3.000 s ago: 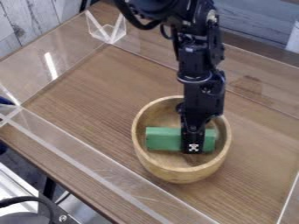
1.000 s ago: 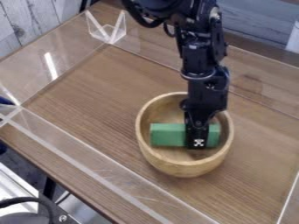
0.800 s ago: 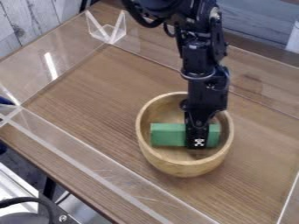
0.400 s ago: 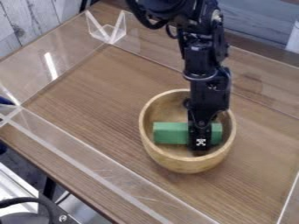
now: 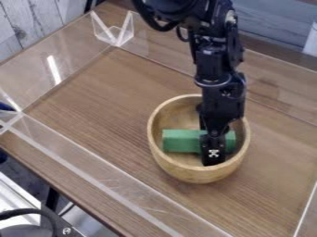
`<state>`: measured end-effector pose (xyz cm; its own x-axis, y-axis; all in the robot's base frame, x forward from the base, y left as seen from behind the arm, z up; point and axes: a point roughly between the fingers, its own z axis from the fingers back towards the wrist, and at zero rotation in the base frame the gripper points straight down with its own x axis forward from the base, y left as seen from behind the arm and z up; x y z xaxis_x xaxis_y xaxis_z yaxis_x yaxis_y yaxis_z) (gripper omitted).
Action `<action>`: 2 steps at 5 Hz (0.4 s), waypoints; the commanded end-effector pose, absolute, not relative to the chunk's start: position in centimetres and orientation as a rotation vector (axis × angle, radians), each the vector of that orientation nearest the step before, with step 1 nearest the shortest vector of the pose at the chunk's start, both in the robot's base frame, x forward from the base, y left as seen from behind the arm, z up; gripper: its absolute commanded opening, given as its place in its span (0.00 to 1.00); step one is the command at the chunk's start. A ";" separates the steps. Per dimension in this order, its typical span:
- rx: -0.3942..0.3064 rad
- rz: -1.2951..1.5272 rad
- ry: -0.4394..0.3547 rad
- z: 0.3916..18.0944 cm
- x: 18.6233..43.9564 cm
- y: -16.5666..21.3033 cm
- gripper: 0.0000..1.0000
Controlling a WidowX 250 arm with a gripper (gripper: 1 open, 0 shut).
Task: Put the green block in the brown bowl
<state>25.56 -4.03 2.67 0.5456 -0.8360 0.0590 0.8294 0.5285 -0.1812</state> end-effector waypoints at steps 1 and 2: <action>-0.178 -0.981 0.013 3.8 25.9 -3.6 1.00; -0.175 -0.973 0.010 4.2 25.9 -3.4 1.00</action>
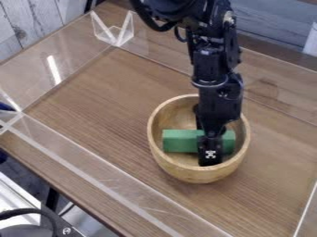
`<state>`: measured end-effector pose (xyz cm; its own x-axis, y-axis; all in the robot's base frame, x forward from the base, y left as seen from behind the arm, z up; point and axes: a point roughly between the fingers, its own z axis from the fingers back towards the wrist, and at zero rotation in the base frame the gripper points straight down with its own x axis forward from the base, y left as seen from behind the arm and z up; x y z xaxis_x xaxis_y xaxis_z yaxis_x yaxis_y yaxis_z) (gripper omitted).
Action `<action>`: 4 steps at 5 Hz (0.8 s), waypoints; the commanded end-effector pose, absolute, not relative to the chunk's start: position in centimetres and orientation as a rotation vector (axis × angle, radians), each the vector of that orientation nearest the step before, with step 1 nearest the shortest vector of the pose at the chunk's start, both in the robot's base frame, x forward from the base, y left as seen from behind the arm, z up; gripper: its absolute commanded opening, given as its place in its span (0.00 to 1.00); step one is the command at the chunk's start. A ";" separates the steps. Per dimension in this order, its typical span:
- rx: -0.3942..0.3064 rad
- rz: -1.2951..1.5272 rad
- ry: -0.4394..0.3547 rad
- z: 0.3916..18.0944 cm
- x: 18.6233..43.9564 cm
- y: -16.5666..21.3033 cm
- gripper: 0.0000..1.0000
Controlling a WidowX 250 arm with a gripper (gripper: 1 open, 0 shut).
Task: Put the green block in the brown bowl
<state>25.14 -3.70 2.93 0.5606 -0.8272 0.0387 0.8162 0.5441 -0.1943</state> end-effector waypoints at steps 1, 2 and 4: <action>-0.171 -0.964 0.006 4.7 25.9 -3.3 1.00; -0.166 -0.956 -0.001 5.3 25.9 -3.2 1.00; -0.155 -0.937 -0.016 6.6 26.0 -2.9 1.00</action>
<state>24.71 -3.04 4.70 0.5938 -0.8040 0.0318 0.7934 0.5786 -0.1889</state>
